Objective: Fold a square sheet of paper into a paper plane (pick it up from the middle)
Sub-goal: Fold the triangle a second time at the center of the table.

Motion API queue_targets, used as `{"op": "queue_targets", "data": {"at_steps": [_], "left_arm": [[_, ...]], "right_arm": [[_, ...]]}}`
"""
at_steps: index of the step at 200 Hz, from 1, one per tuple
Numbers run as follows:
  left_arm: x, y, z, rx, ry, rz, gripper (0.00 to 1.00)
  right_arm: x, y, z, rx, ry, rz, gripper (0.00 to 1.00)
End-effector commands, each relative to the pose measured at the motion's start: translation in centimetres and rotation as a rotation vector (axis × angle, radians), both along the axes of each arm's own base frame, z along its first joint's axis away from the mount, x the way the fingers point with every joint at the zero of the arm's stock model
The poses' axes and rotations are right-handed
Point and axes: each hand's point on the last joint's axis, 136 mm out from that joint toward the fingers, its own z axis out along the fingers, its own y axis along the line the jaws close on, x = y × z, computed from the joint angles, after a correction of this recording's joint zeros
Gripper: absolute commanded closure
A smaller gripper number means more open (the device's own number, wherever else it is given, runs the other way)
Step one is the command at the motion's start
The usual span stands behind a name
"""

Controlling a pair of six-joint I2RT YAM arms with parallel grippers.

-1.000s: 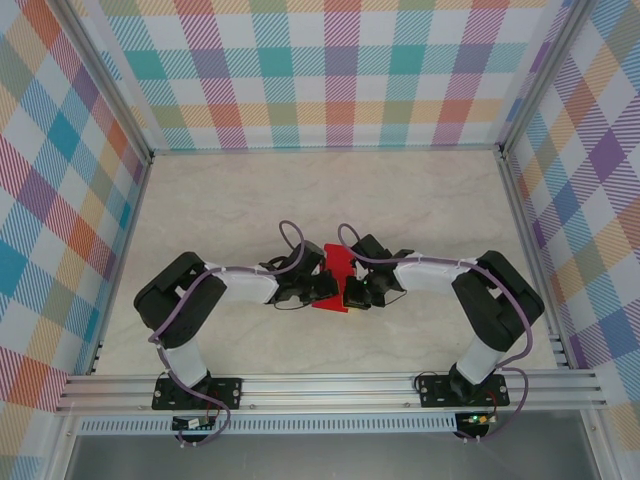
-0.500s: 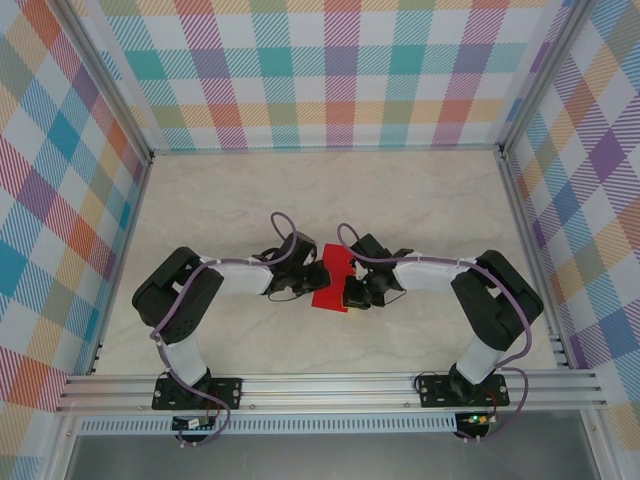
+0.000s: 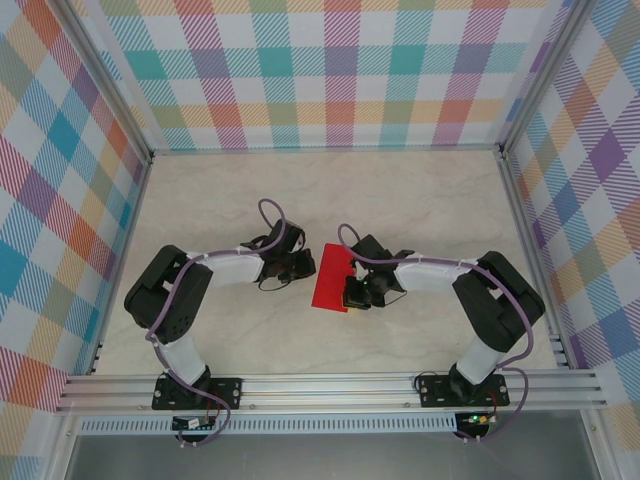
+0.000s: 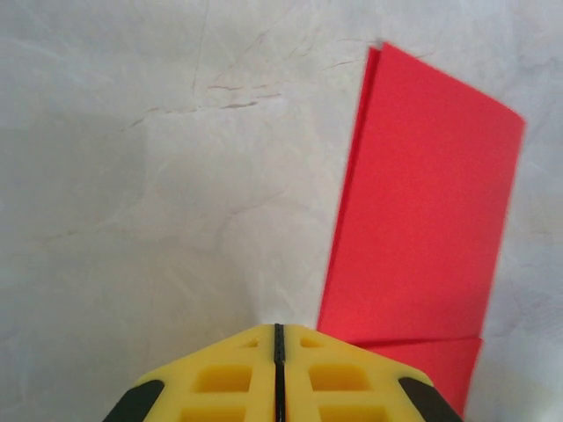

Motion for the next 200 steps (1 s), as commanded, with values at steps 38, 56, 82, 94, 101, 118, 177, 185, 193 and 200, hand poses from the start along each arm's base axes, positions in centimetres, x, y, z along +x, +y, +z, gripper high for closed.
{"op": "queue_targets", "data": {"at_steps": [38,56,82,94,101,118,177,185,193,200], "left_arm": [[-3.3,-4.5,3.3,-0.196,-0.01,-0.11,0.91],[-3.8,-5.0,2.6,-0.194,0.012,-0.115,0.91],[-4.2,-5.6,1.6,-0.189,0.039,-0.123,0.91],[-4.4,-5.8,0.8,-0.183,0.055,-0.124,0.92],[-4.4,-6.0,0.4,-0.182,0.064,-0.123,0.92],[-4.4,-6.3,-0.4,-0.179,0.084,-0.121,0.92],[-4.0,-5.5,-2.1,-0.09,0.113,-0.097,0.92],[-4.1,-5.2,-2.4,-0.071,0.122,-0.089,0.92],[-4.1,-4.8,-2.7,-0.052,0.127,-0.081,0.92],[-4.3,-4.5,-2.9,-0.034,0.135,-0.074,0.93]], "right_arm": [[0.3,-0.2,2.2,-0.025,-0.038,0.004,0.96],[0.9,0.8,3.9,0.027,-0.07,0.007,0.95],[1.0,1.3,4.6,0.066,-0.083,0.016,0.95],[0.9,1.6,4.4,0.081,-0.071,0.02,0.95],[0.9,1.7,4.2,0.082,-0.063,0.02,0.95],[0.8,1.8,3.4,0.076,-0.044,0.014,0.95],[0.5,0.8,0.3,-0.019,0.011,0.011,0.95],[0.3,0.6,0.1,-0.028,0.017,0.012,0.95],[0.0,0.3,-0.1,-0.039,0.025,0.014,0.95],[-0.2,0.0,-0.2,-0.047,0.03,0.015,0.95]]}}
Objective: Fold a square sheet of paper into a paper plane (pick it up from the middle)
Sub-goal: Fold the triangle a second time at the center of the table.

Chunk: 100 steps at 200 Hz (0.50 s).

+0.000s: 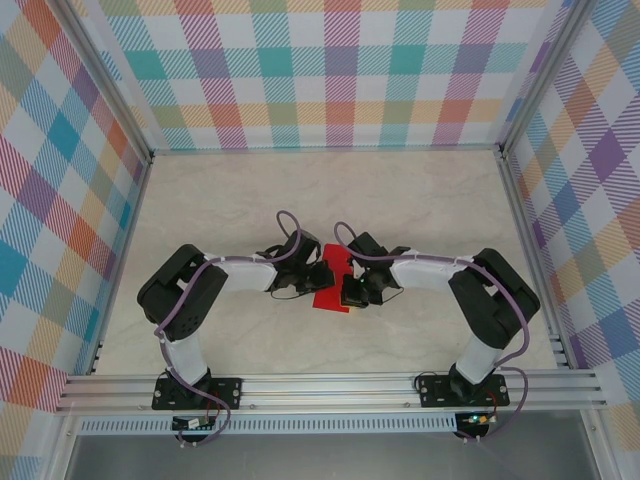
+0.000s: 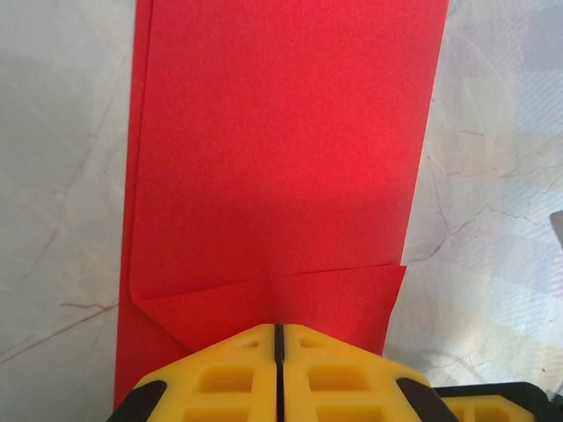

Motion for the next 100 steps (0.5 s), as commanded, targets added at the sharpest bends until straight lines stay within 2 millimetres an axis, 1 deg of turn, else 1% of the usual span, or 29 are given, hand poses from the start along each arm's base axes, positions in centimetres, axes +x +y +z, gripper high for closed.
{"op": "queue_targets", "data": {"at_steps": [1,32,55,84,91,100], "left_arm": [[-0.4,1.3,-1.6,0.102,0.028,0.021,0.93],[-0.8,3.0,-3.0,0.197,0.065,0.061,0.93],[-0.9,3.6,-3.5,0.224,0.08,0.078,0.93],[-1.0,3.4,-3.6,0.213,0.086,0.075,0.93],[-1.0,3.2,-3.6,0.204,0.087,0.071,0.93],[-0.9,2.7,-3.2,0.181,0.082,0.066,0.93]], "right_arm": [[-0.8,-0.9,-0.7,-0.05,0.024,0.008,0.95],[-2.0,-2.0,-1.2,-0.078,0.048,0.016,0.96],[-3.3,-2.8,-1.3,-0.074,0.069,0.029,0.95],[-4.8,-3.0,-1.0,-0.043,0.096,0.084,0.95],[-4.9,-3.2,-1.0,-0.054,0.088,0.097,0.95],[-4.3,-3.7,-0.6,-0.077,0.06,0.093,0.95]]}}
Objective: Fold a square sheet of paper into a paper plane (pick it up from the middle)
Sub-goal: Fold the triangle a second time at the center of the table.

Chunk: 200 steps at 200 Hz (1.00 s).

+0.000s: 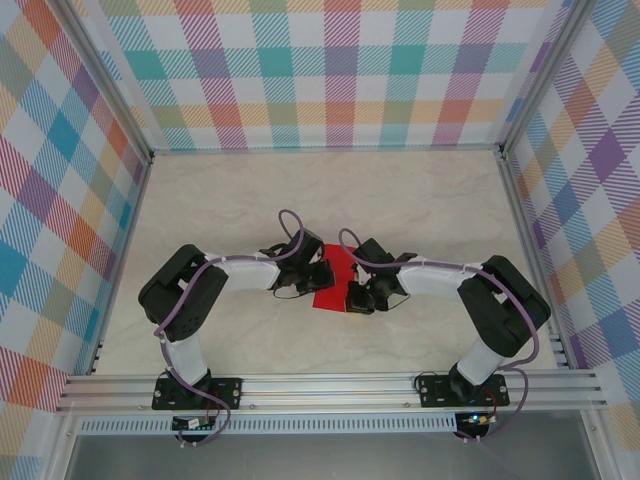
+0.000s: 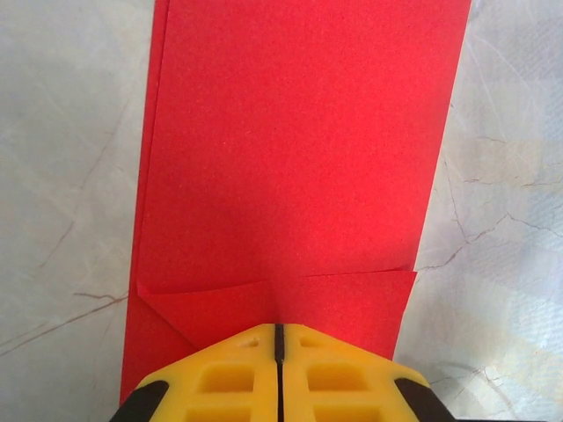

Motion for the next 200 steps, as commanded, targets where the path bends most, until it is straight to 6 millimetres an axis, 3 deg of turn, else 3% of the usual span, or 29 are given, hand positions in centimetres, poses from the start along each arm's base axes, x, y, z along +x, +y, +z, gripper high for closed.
{"op": "queue_targets", "data": {"at_steps": [1,24,44,63,83,113,158,200], "left_arm": [[-1.2,2.3,-3.1,0.117,0.077,0.036,0.93],[-0.6,0.9,-1.1,0.038,0.047,0.018,0.88],[0.1,0.0,1.5,-0.021,0.001,0.021,0.8],[0.6,0.1,3.5,-0.052,-0.045,0.044,0.69],[0.5,0.9,4.3,-0.055,-0.068,0.079,0.6],[-0.2,2.3,4.2,-0.064,-0.066,0.116,0.56],[-0.7,3.0,3.8,-0.138,-0.052,0.116,0.54],[0.3,3.1,4.2,-0.157,-0.041,0.105,0.54]], "right_arm": [[-2.3,-2.3,-0.4,-0.081,0.051,0.055,0.95],[0.3,-1.8,2.9,-0.008,-0.067,-0.002,0.91],[2.7,-1.4,5.4,0.05,-0.17,-0.054,0.77],[5.0,-1.4,6.4,0.088,-0.231,-0.098,0.65],[7.1,-1.1,6.4,0.128,-0.245,-0.125,0.61],[8.8,-0.4,5.6,0.154,-0.232,-0.136,0.59],[9.4,0.8,3.5,0.174,-0.161,-0.114,0.6],[10.1,0.5,1.7,0.112,-0.121,-0.134,0.6]]}}
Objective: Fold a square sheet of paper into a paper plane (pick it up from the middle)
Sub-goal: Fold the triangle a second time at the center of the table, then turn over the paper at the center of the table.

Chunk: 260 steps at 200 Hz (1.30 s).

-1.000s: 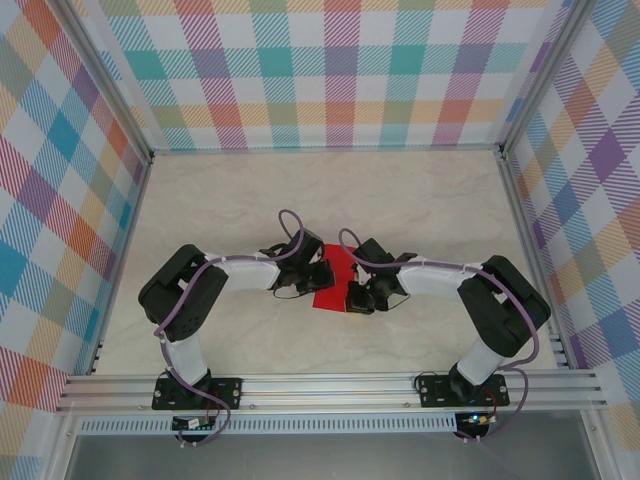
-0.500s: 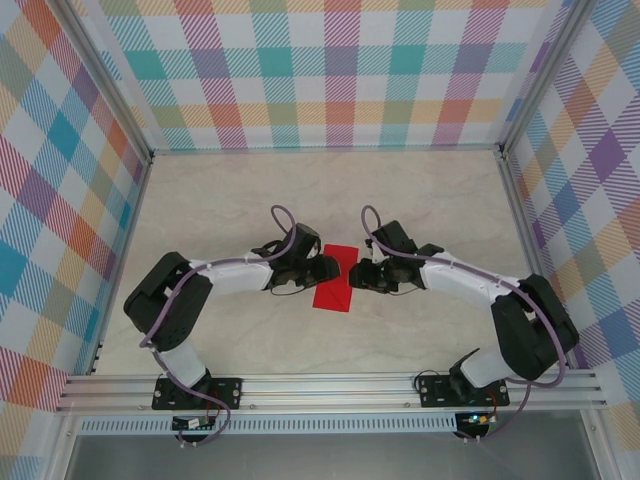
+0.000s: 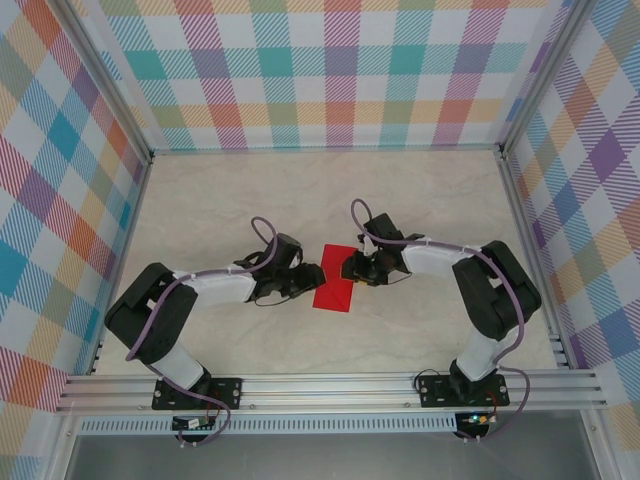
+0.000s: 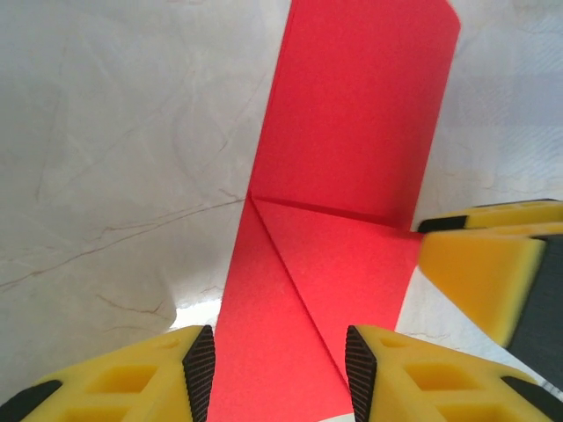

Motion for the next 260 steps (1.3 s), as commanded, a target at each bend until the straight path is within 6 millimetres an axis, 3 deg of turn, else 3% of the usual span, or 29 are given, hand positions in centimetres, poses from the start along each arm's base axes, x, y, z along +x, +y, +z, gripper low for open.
{"op": "queue_targets", "data": {"at_steps": [1,31,73,125,195,260], "left_arm": [[1.4,-0.7,1.7,-0.059,-0.032,-0.012,0.54],[1.4,-0.7,2.0,-0.062,-0.028,-0.02,0.54],[1.1,-0.5,1.5,-0.065,-0.013,-0.007,0.54],[0.6,-1.7,1.3,-0.134,0.022,-0.036,0.54],[0.6,-2.6,-0.1,-0.113,0.063,-0.098,0.6],[1.2,-3.7,0.3,-0.138,0.049,-0.14,0.63]], "right_arm": [[0.9,0.5,0.1,0.006,-0.003,0.004,0.6],[0.5,1.4,0.0,0.045,0.029,0.04,0.66],[-0.6,1.2,0.6,0.073,0.031,0.062,0.7],[-0.5,0.4,0.1,0.05,0.013,0.03,0.92],[0.0,-0.2,0.0,0.048,0.015,-0.008,0.94],[-0.1,0.0,0.1,0.057,0.024,0.0,0.94]]}}
